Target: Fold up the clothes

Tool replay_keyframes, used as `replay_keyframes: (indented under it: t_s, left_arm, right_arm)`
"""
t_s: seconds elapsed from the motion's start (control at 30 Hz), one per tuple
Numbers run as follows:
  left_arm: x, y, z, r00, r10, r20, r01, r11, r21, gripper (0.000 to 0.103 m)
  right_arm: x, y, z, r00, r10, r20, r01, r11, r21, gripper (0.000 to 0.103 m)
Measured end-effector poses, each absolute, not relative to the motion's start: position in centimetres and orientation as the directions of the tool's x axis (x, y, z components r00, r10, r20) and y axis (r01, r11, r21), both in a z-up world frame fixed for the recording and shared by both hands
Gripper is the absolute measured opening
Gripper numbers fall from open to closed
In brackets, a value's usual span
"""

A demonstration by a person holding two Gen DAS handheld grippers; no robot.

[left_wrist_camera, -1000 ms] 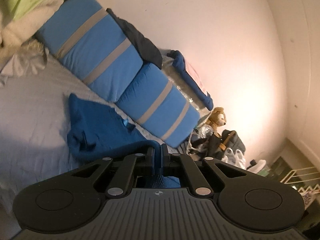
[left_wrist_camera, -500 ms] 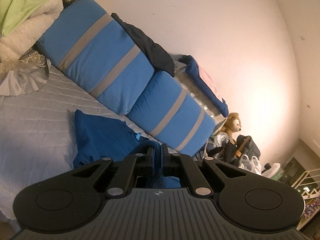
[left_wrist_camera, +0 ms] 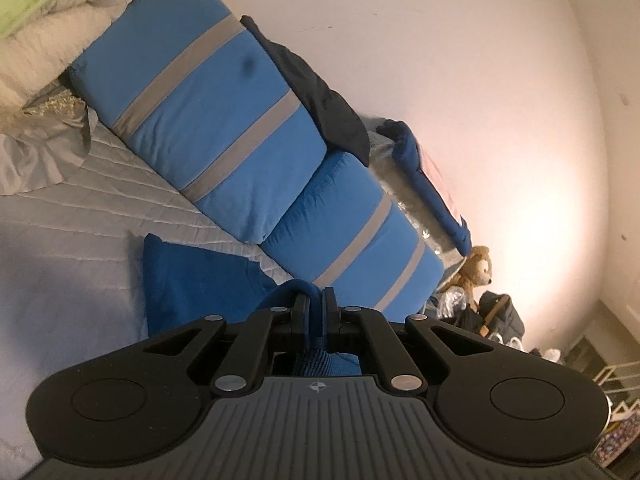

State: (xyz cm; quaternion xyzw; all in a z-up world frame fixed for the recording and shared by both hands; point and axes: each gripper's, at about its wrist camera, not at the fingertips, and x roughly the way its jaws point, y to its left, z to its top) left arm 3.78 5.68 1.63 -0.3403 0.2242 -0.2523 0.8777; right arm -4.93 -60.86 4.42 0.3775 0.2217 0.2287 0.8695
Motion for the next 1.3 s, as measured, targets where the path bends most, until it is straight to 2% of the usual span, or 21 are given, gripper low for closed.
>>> replay_keyframes:
  t_s: [0.43,0.73,0.87,1.03,1.2,1.27,1.3]
  left_arm:
    - [13.7,4.4,0.4,0.743,-0.599,-0.299,0.272,0.678,-0.683,0.005]
    - [20.0,3.7,-2.9,0.706,-0.573,-0.416,0.204,0.727,-0.655,0.005]
    - [22.0,3.7,-4.3,0.689,-0.555,-0.466,0.184,0.756,-0.628,0.005]
    - [23.6,3.7,-5.9,0.7,-0.525,-0.484,0.14,0.765,-0.629,0.006]
    - [24.5,2.9,-7.6,0.705,-0.483,-0.519,0.095,0.789,-0.606,0.007]
    - [24.7,2.8,-8.2,0.704,-0.475,-0.529,0.069,0.786,-0.615,0.007]
    - [24.9,2.8,-8.5,0.697,-0.481,-0.532,0.055,0.775,-0.629,0.012]
  right_arm:
    - [3.9,-61.7,1.4,0.808,0.516,-0.284,-0.147,0.644,0.751,0.008]
    - [10.4,-62.0,-1.9,0.797,0.487,-0.356,-0.077,0.668,0.741,0.008]
    - [12.6,-62.1,-3.9,0.789,0.483,-0.38,-0.049,0.666,0.745,0.008]
    - [15.1,-62.3,-6.0,0.782,0.471,-0.409,-0.004,0.659,0.752,0.008]
    - [16.9,-62.2,-8.2,0.76,0.443,-0.475,0.111,0.632,0.767,0.01]
    - [16.9,-62.2,-8.6,0.758,0.425,-0.494,0.151,0.623,0.767,0.025]
    - [16.9,-62.1,-8.6,0.756,0.419,-0.503,0.162,0.625,0.764,0.049]
